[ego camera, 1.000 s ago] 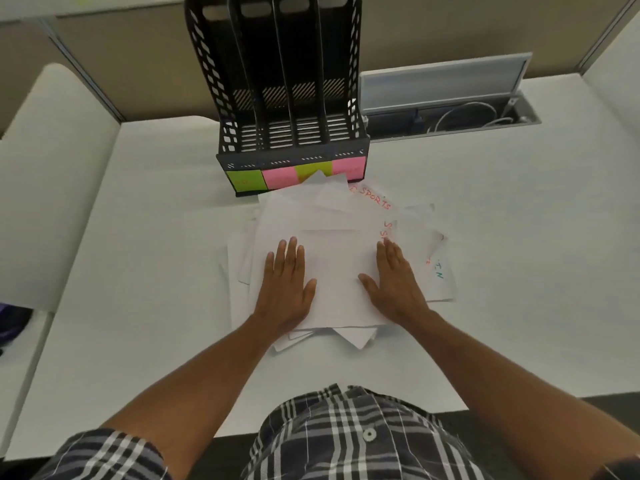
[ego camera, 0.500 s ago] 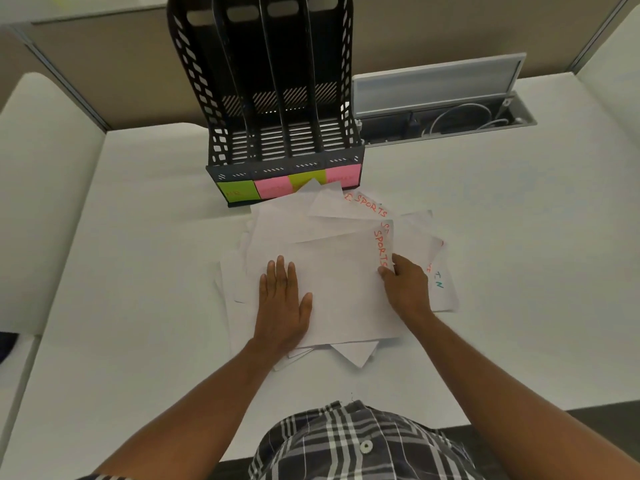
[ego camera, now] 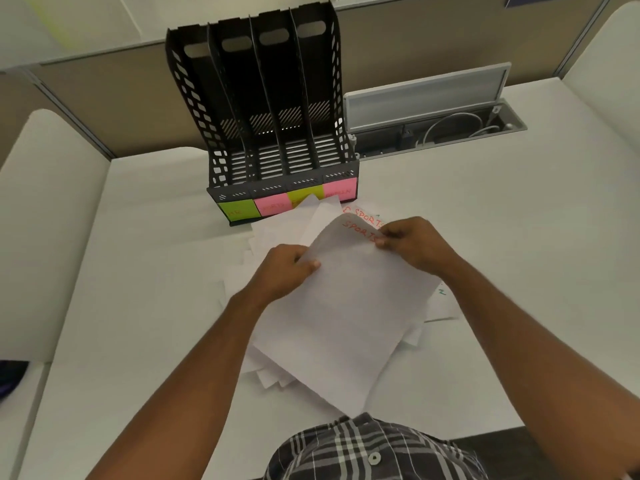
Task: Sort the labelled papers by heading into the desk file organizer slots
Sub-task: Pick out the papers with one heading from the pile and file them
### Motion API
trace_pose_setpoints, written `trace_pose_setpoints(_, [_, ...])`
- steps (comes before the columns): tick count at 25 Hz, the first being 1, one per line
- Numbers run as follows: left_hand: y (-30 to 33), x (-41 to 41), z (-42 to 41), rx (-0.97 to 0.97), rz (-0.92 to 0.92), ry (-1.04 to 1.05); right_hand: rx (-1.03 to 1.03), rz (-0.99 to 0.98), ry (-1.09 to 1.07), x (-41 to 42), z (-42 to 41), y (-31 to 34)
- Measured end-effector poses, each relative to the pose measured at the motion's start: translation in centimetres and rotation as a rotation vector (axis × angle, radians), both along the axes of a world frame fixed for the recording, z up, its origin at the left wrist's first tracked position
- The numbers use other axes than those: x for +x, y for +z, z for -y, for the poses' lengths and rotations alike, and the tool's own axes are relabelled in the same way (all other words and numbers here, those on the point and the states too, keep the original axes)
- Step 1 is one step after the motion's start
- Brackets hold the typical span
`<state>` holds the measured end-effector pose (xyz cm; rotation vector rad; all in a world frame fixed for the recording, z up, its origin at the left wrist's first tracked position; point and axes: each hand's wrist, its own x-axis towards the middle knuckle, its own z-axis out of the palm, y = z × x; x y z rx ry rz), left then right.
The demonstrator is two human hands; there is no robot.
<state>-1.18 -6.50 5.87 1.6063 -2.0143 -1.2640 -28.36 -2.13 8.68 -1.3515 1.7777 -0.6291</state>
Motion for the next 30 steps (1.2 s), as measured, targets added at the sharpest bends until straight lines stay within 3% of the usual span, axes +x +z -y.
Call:
trace_pose_setpoints(2, [-0.5,0.5,-0.4,0.091,-0.116,0.144,-0.032,-0.053,-0.008,0.4,1.1,0.2])
trace_pose_setpoints(5, [-2.0,1.7,-2.1,0.157,-0.304,0.447,-0.08,-0.081,-0.215,0.6,0.2,-0.9])
trace_pose_setpoints(8, [-3.4,2.7,-3.9,0.256,-0.469,0.668,-0.014,0.114,-0.468,1.0,-3.4,-4.0])
trace_pose_setpoints(10, [-4.0,2.7,-4.9,0.296,-0.534,0.721,0.073,0.299,-0.513,2.0,-5.6,-5.7])
trace_pose_setpoints(13, [-4.1,2.4,-5.8,0.285,-0.572,0.759,0.099,0.304,-0.495,2.7,-7.2,-7.0])
trace_pose_setpoints(16, [-3.8,2.9,-6.0,0.272,-0.584,0.768,-0.004,0.238,-0.589,1.4,-7.8,-6.9])
trace_pose_setpoints(21, [-3.7,3.6,-6.0,0.224,-0.548,0.749,-0.064,0.373,-0.681,-1.9,-8.2,-5.7])
trace_pose_setpoints(30, [-4.1,3.1,-6.7,0.282,-0.558,0.648,0.028,0.294,-0.633,4.3,-6.8,-6.6])
